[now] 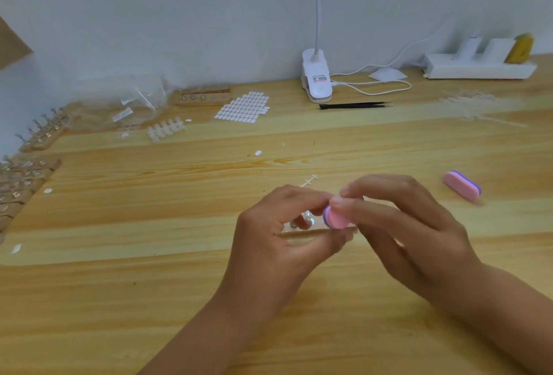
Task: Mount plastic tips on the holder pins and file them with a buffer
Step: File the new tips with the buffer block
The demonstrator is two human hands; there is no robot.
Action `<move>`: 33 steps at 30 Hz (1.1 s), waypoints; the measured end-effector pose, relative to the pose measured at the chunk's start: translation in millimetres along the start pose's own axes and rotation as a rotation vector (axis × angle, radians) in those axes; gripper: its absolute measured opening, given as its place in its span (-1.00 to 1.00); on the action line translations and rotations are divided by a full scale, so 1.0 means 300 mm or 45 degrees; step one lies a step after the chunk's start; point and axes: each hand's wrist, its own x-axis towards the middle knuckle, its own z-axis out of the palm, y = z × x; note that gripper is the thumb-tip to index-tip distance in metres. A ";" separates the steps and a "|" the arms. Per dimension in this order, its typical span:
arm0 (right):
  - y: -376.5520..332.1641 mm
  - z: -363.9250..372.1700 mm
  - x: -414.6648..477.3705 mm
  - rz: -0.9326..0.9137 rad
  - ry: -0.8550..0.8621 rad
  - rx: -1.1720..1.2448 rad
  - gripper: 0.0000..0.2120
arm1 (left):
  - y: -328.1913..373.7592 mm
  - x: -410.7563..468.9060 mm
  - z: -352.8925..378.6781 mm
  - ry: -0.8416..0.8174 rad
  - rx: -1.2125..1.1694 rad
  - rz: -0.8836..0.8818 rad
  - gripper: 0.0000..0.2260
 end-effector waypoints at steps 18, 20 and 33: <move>0.016 -0.020 0.006 0.076 -0.113 0.056 -0.73 | -0.012 0.003 -0.011 0.007 -0.003 -0.048 -0.75; 0.035 -0.031 0.012 0.158 -0.078 0.035 -0.73 | -0.017 0.002 -0.012 0.008 -0.007 -0.089 -0.75; -0.010 -0.005 0.010 0.159 0.010 0.087 -0.73 | -0.010 0.007 -0.016 -0.027 -0.060 -0.070 -0.72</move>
